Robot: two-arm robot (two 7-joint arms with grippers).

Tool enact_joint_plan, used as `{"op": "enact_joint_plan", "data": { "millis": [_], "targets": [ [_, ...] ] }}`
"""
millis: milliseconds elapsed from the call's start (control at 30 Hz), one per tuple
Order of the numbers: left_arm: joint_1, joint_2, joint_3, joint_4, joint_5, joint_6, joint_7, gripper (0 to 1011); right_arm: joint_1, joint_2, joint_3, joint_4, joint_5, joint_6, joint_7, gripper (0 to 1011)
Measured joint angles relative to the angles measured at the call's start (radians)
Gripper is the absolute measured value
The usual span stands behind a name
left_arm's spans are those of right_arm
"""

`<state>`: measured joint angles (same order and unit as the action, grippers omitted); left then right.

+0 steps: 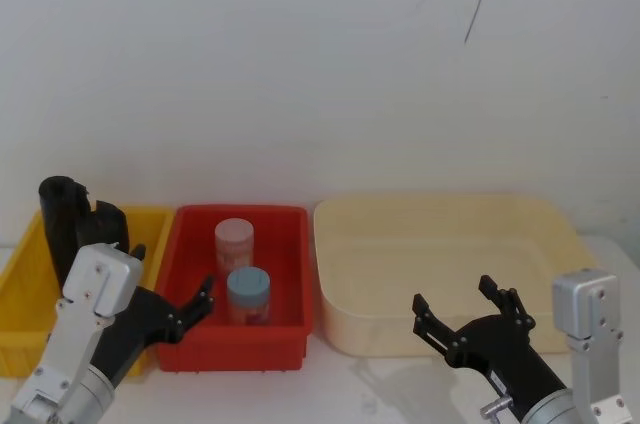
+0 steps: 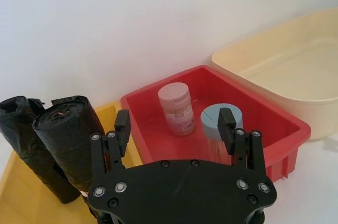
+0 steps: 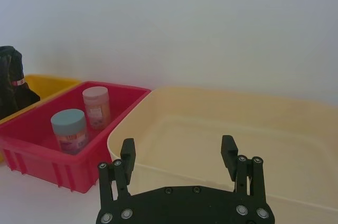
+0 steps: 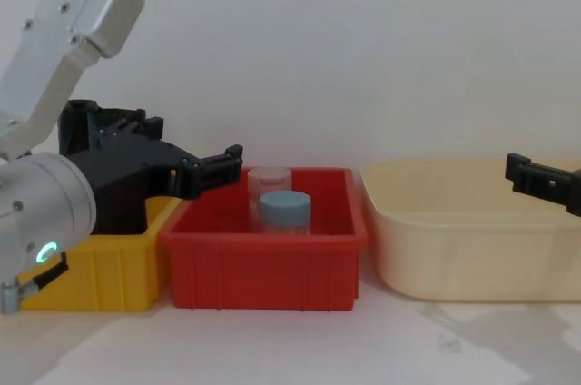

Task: Pick up the garbage bag with the one hand and transfer it to the other hand.

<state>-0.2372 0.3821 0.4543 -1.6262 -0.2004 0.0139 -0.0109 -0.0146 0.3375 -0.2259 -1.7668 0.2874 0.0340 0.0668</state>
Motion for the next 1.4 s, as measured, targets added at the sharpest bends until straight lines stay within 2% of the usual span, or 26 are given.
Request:
{"op": "enact_joint_plan", "data": {
  "millis": [833,1067,1400],
  "targets": [
    [0.011,-0.002,-0.009,-0.008,-0.01,0.01,-0.004,1000,0.0,0.0,0.0,0.0,0.0,0.0,0.0,1000],
    [0.044,0.012,-0.041,-0.035,-0.047,0.032,-0.014,1000,0.0,0.0,0.0,0.0,0.0,0.0,0.0,1000],
    [0.09,0.033,-0.116,-0.066,-0.114,0.063,-0.024,1000,0.0,0.0,0.0,0.0,0.0,0.0,0.0,1000]
  ]
}}
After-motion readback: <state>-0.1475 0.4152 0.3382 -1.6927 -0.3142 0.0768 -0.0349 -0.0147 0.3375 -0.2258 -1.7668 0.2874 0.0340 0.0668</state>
